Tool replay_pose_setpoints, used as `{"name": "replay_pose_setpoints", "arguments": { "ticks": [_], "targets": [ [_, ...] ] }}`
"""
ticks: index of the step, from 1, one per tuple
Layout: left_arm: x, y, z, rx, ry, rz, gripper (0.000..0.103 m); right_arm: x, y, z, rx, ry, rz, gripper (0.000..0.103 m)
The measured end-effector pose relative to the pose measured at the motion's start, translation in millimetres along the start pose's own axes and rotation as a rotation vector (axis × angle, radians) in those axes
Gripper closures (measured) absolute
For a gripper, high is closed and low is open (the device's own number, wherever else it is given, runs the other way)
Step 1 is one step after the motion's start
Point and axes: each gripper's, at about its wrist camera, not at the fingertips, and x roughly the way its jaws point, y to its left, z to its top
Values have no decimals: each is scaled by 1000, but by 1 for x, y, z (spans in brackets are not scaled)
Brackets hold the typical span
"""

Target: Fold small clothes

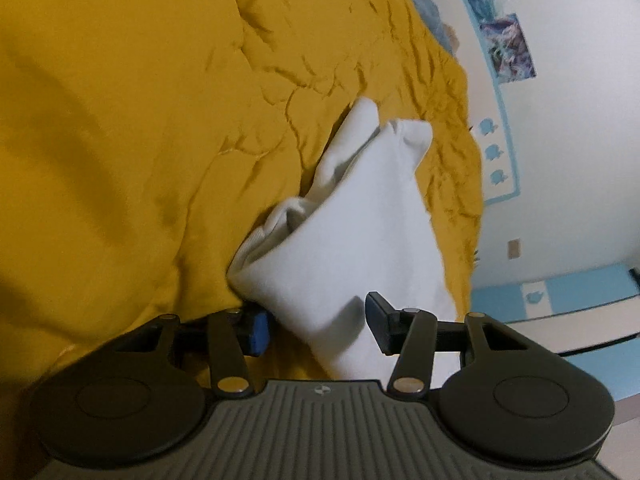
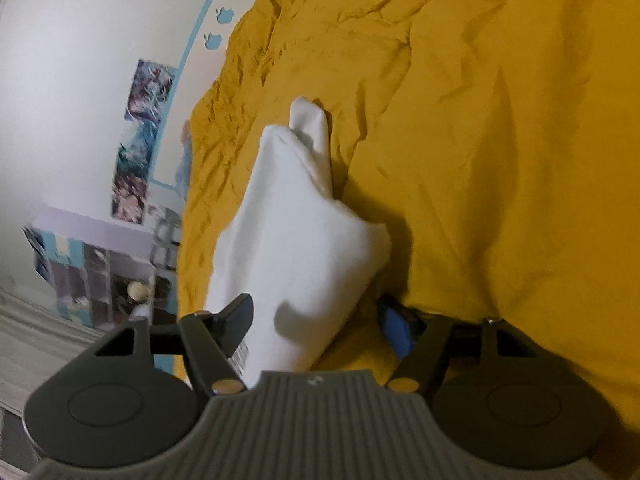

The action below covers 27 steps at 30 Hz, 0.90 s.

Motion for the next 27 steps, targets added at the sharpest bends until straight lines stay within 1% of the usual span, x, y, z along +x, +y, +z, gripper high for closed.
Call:
{"name": "replay_pose_setpoints", "arguments": {
  "ticks": [1, 2, 3, 4, 5, 6, 7, 8, 9, 10, 13, 14, 15, 16, 17, 19, 21, 24, 26, 27],
  "targets": [
    [2, 2, 1, -10, -4, -14, 47, 4, -4, 3, 19, -12, 23, 39],
    [8, 2, 4, -15, -3, -29, 55, 11, -7, 6, 33, -25, 44, 41],
    [15, 1, 7, -16, 0, -25, 59, 20, -10, 8, 41, -34, 56, 47],
    [20, 0, 8, -12, 6, -10, 73, 26, -10, 9, 39, -42, 52, 57],
    [22, -1, 6, -2, 10, 5, 83, 32, -9, 9, 29, -49, 34, 63],
    [21, -3, 4, 13, 7, 10, 86, 35, -8, 7, 16, -55, 6, 73],
    [18, -3, 2, 18, 2, 8, 90, 35, -7, 6, 7, -58, -9, 78],
    [15, -4, 1, 13, -2, 4, 92, 33, -8, 4, 7, -63, -9, 82],
    [11, -4, 1, -3, -1, -2, 94, 31, -9, 3, 21, -68, -3, 94],
    [7, -3, 0, -18, 1, -13, 95, 30, -10, 4, 34, -65, 8, 97],
    [-4, -2, 1, -86, 25, -46, 96, 25, -3, 2, 27, -87, 33, 99],
    [-9, 1, 0, -128, 37, -72, 96, 21, 1, 2, 34, -89, 45, 99],
    [-14, 7, -1, -197, 60, -114, 96, 16, 2, 1, 59, -85, 70, 99],
    [-16, 10, -2, -245, 79, -140, 96, 11, 4, 1, 95, -69, 99, 99],
    [-21, 11, -4, -267, 93, -150, 97, 5, 4, 0, 133, -54, 128, 99],
    [-36, 9, -10, -243, 89, -132, 97, -12, 7, -4, 192, -43, 182, 99],
    [-49, 5, -14, -205, 90, -110, 97, -31, 15, -9, 194, -60, 219, 99],
    [-69, 8, -22, -207, 98, -118, 97, -57, 19, -18, 232, -46, 232, 99],
    [-84, 13, -31, -200, 99, -103, 97, -72, 18, -28, 272, -32, 233, 99],
    [-92, 16, -36, -203, 104, -94, 97, -80, 18, -31, 282, -24, 221, 99]
  ]
}}
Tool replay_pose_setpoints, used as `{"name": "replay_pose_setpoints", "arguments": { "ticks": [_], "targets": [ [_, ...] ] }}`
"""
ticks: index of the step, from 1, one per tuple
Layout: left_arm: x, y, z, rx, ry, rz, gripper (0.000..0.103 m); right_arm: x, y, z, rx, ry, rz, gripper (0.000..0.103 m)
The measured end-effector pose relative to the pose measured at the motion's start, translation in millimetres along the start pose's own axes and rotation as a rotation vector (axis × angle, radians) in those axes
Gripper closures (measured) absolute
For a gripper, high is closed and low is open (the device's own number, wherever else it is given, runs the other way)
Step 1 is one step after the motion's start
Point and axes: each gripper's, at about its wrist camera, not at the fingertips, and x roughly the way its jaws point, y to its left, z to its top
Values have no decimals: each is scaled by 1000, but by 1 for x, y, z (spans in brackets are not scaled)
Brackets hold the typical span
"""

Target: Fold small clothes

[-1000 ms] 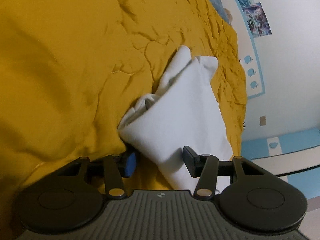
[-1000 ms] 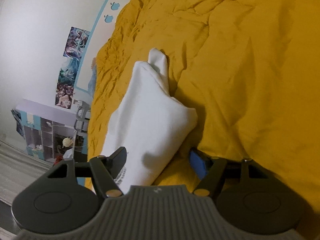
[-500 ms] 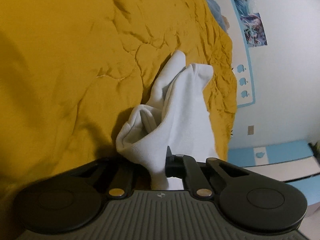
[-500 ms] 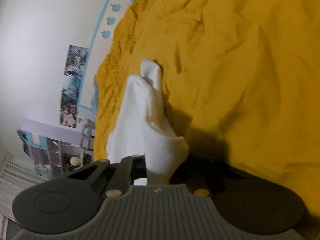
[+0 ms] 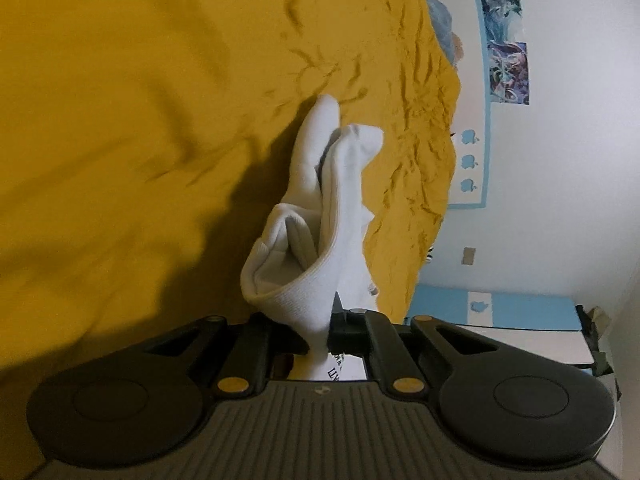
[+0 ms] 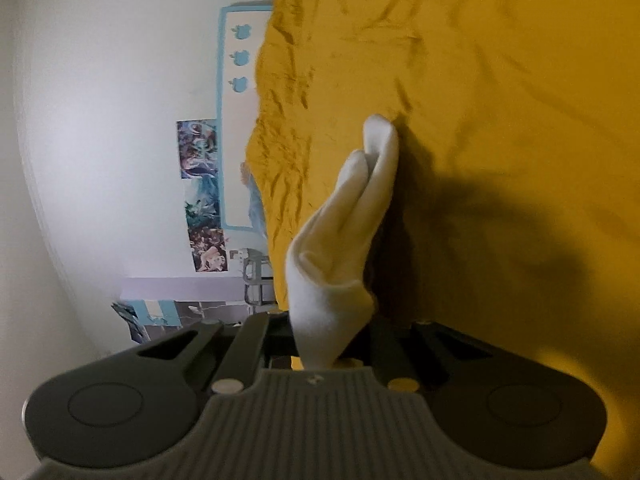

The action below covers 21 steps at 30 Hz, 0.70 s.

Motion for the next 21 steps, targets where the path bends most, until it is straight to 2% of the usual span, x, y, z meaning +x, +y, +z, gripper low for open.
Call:
{"name": "replay_pose_setpoints", "arguments": {
  "ticks": [3, 5, 11, 16, 18, 20, 21],
  "targets": [
    [-20, 12, -15, -6, 7, 18, 97, -27, -3, -11, 39, 23, -56, 99],
    [-33, 15, -23, 21, -17, 47, 97, -47, -4, -18, 49, 36, -75, 99],
    [-66, 0, -38, 116, -68, 72, 100, -92, 13, -38, -94, 116, -98, 99],
    [-88, -7, -46, 222, -90, 150, 101, -118, 12, -49, -123, 172, -170, 99],
    [-89, -4, -44, 227, -81, 185, 103, -119, 8, -51, -160, 174, -241, 99],
    [-93, -5, -44, 249, -111, 229, 103, -115, 5, -51, -179, 168, -324, 93],
    [-96, -11, -47, 302, -148, 263, 103, -115, 5, -51, -189, 157, -352, 84]
  ]
}}
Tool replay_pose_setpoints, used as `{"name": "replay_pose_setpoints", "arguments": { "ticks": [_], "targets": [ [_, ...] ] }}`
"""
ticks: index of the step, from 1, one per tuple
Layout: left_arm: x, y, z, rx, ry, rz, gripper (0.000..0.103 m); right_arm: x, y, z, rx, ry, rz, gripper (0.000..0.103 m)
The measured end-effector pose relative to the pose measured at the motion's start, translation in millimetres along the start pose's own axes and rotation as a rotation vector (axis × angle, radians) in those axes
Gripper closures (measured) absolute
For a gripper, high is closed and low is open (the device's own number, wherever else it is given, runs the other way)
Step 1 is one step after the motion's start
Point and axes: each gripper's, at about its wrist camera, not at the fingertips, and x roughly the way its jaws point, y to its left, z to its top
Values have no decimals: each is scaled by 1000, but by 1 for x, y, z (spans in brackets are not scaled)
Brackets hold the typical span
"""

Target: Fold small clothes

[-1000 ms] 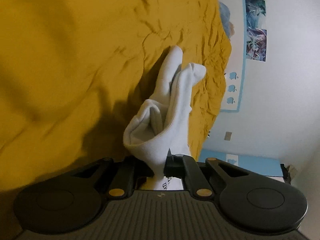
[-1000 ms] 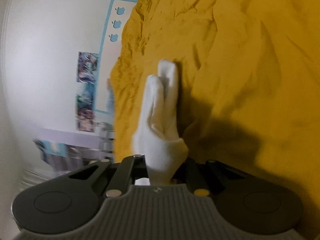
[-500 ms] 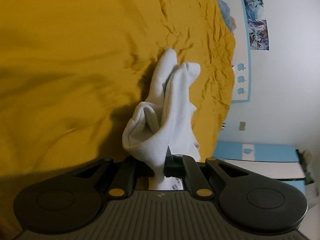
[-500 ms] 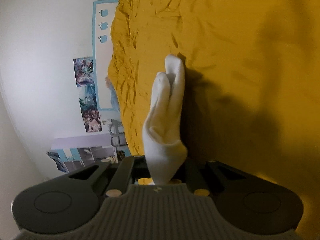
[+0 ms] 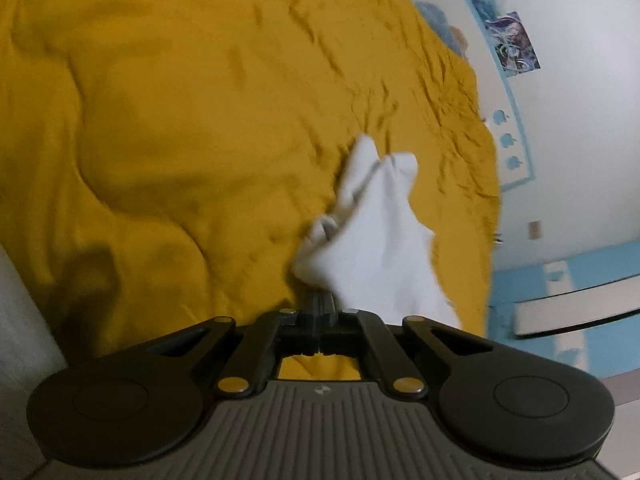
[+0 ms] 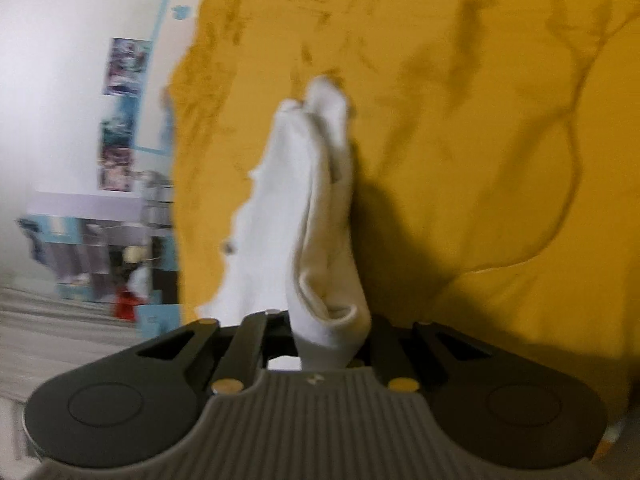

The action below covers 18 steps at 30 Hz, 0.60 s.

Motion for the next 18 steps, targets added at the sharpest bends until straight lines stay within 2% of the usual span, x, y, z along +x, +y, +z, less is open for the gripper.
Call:
{"name": "replay_pose_setpoints", "arguments": {
  "ticks": [2, 3, 4, 5, 6, 9, 10, 11, 12, 14, 16, 18],
  "targets": [
    [-10, -10, -4, 104, -57, 64, 101, -11, 0, -5, -58, -55, -55, 78],
    [-13, -15, -7, 146, -54, 63, 99, -16, 5, -6, -100, -78, -73, 66],
    [-14, -17, -10, 152, -31, 35, 90, -23, 9, -9, -143, -94, -93, 57],
    [-13, -18, -13, 134, -4, -17, 83, -29, 12, -13, -157, -90, -92, 55],
    [-12, -19, -18, 111, 8, -61, 81, -33, 11, -18, -147, -71, -75, 54],
    [-2, -29, -42, 93, 4, -106, 75, -39, 5, -47, -106, -6, -8, 53],
    [5, -35, -49, 117, 12, -116, 67, -35, 6, -62, -101, 40, 15, 51],
    [15, -42, -56, 149, 33, -118, 65, -26, 8, -75, -106, 91, 34, 51],
    [30, -49, -62, 156, 66, -119, 65, -16, 11, -88, -113, 134, 49, 51],
    [55, -51, -70, 86, 117, -129, 65, 11, 17, -112, -123, 204, 81, 51],
    [77, -50, -72, 6, 129, -144, 65, 39, 17, -123, -87, 217, 76, 51],
    [92, -51, -69, -14, 97, -132, 65, 58, 19, -123, -74, 193, 56, 50]
  ]
}}
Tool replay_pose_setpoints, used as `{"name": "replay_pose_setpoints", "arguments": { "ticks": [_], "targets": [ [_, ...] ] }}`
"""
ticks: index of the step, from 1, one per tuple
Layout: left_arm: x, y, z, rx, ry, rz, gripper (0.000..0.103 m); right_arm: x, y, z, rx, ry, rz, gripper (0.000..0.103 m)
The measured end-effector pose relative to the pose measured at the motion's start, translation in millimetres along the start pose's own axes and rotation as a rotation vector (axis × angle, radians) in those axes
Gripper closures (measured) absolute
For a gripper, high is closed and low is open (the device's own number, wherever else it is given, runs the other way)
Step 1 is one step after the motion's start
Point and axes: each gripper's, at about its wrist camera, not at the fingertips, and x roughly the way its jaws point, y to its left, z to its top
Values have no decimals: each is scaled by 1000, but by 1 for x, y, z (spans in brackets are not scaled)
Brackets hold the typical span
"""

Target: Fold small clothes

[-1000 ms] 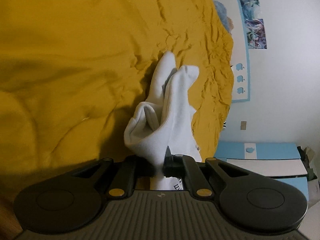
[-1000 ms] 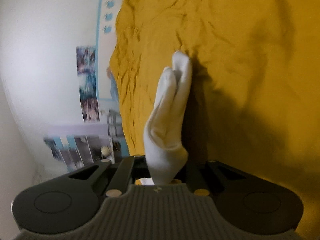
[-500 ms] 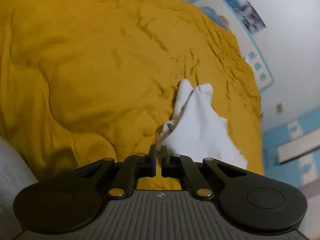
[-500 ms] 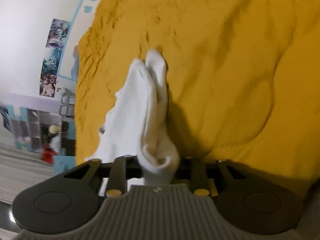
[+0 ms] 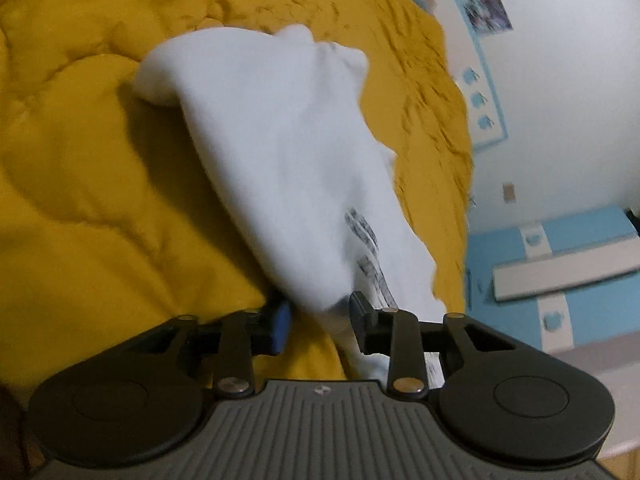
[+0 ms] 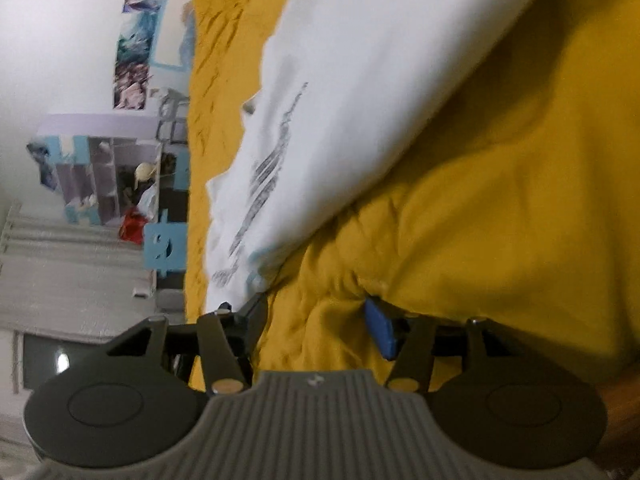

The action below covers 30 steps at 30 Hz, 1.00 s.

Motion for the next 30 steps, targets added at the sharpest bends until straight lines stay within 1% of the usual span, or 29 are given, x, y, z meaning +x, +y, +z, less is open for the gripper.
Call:
{"name": "replay_pose_setpoints", "arguments": {
  "ticks": [1, 3, 5, 7, 9, 10, 11, 13, 14, 16, 18, 19, 20, 21, 22, 23, 24, 25, 27, 29, 30],
  "targets": [
    [4, 1, 3, -6, -9, -12, 65, 5, 0, 4, 23, -10, 7, 45],
    [9, 5, 7, -45, -28, -40, 65, 12, -2, 13, 64, -24, 52, 44],
    [9, 10, 6, -85, -41, -78, 65, 12, -9, 11, 137, -26, 76, 44],
    [9, 12, 6, -84, -27, -96, 65, 1, -8, 4, 124, -11, 101, 46],
    [4, 17, 4, -90, -7, -114, 66, -17, -1, -4, 107, -5, 171, 52],
    [4, 19, 5, -100, -4, -122, 66, -28, 1, -6, 97, -23, 200, 52],
    [4, 20, 6, -104, -6, -125, 66, -39, 2, -5, 89, -54, 208, 52],
    [4, 21, 4, -100, -29, -103, 66, -51, 6, 1, 71, -130, 187, 52],
    [3, 22, 4, -100, -45, -103, 66, -53, 5, 6, 75, -167, 163, 52],
    [6, 26, 6, -127, -65, -111, 66, -49, -4, 18, 100, -192, 137, 54],
    [13, 28, 11, -149, -77, -123, 66, -34, -12, 26, 153, -178, 122, 54],
    [16, 28, 13, -147, -74, -126, 69, -26, -13, 28, 160, -175, 110, 54],
    [18, 26, 15, -136, -69, -124, 78, -23, -10, 29, 144, -174, 96, 54],
    [19, 24, 16, -122, -66, -101, 85, -21, -7, 30, 117, -176, 88, 54],
    [20, 21, 16, -114, -59, -67, 89, -21, -3, 31, 94, -172, 85, 57],
    [18, 20, 15, -111, -55, -52, 91, -18, 1, 31, 83, -161, 86, 62],
    [15, 19, 15, -110, -53, -47, 92, -19, 3, 33, 81, -146, 89, 77],
    [12, 18, 15, -113, -46, -43, 93, -17, 5, 31, 91, -136, 88, 88],
    [6, 19, 17, -141, -22, -49, 95, -16, -1, 29, 122, -131, 84, 90],
    [2, 22, 19, -196, -5, -52, 95, -14, -7, 24, 160, -93, 93, 88],
    [1, 25, 19, -235, 2, -49, 95, -14, -9, 18, 169, -71, 105, 83]
  ]
}}
